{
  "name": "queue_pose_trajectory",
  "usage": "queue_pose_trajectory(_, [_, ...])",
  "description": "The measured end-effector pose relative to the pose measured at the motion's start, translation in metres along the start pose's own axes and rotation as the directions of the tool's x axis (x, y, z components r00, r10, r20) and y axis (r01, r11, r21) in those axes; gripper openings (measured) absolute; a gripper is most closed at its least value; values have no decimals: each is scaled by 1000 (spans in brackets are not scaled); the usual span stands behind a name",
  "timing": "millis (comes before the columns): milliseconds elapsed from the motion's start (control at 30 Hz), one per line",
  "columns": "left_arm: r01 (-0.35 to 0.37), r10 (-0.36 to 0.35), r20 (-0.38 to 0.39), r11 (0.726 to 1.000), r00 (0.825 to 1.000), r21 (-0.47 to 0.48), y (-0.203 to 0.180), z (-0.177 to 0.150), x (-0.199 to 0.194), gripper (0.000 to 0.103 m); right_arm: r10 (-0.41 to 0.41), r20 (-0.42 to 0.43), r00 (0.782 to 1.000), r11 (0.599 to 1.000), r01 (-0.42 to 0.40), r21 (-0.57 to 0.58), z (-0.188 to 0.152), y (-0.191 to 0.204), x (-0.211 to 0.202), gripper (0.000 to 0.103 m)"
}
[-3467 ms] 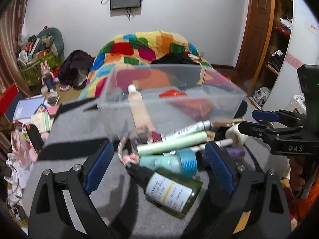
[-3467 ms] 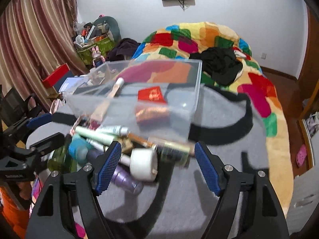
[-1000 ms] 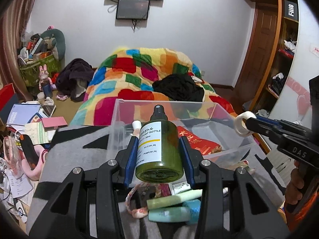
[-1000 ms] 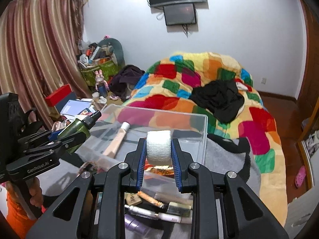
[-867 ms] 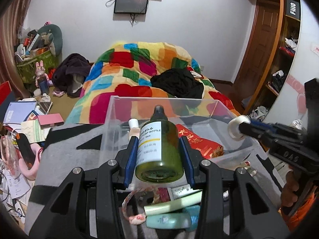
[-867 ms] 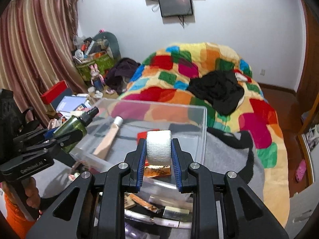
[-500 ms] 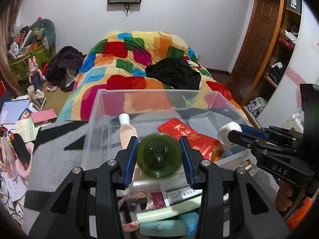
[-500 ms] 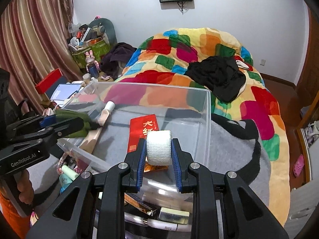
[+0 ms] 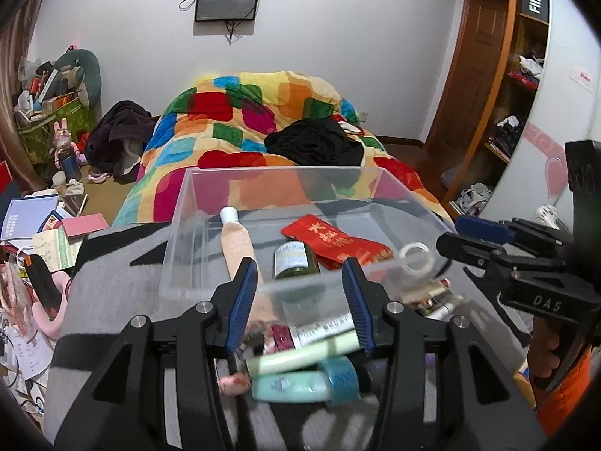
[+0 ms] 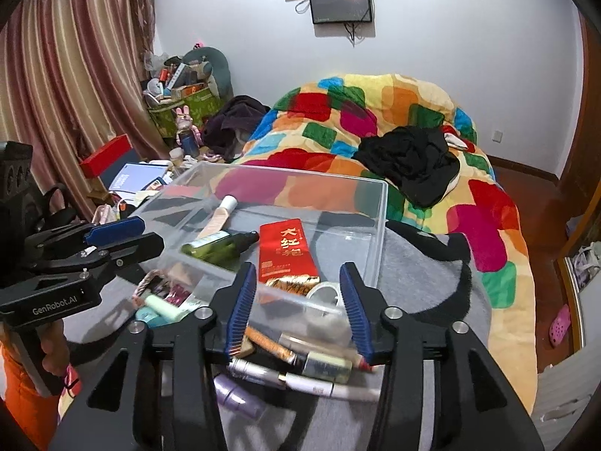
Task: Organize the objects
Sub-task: 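Grasp green glass bottle with left gripper while right gripper grasps white tape roll, drop both into box, then grasp blue tape roll with left gripper while right gripper grasps purple tube, drop both into box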
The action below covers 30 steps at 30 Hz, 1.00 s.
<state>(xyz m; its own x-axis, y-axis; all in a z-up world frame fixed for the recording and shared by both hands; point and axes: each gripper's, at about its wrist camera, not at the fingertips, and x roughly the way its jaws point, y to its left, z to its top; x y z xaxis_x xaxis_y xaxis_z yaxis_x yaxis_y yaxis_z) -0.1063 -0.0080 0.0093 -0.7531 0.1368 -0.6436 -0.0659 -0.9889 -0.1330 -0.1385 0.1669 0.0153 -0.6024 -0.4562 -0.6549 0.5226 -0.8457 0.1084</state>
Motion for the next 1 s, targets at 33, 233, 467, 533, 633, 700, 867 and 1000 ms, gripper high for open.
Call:
queue_pose_trajectory(33, [0,0,0,1000,1000,6,-2,-3,-2,47,0,5,1000,1000,0,-4,-2,2,-4,46])
queue_pose_trajectory(233, [12,-11,-27,999,1000,44,-17,-31,-11,47,6,-3,1000,1000,-6,-27,-20,9,-18,48])
queue_pose_trajectory(467, [-18,24,-77,997,997,76,-28,-60,-4,47,71,-85,994,993,-78,-85,-51,29,-13,48])
queue_pose_trajectory(533, [-19,24,-91,998,996,62,-26,-66,-1,44,85,-114,990,989,-97,-107,-61,36,-8,48])
queue_pose_trajectory(633, [-20,25,-93,999,995,51,-24,-69,1,27,101,-145,984,985,-120,-127,-68,42,-1,48])
queue_pose_trajectory(700, [-10,13,-86,999,996,42,-24,-70,-1,20,113,-158,981,982,-134,-132,-71,44,3,48])
queue_pose_trajectory(867, [-17,21,-59,998,998,65,-28,-70,-10,17,123,-184,975,978,-151,-145,-72,47,14,48])
queue_pose_trajectory(1000, [-8,11,-44,997,999,72,-30,-70,-18,17,140,-208,968,972,-174,-156,-74,50,15,48])
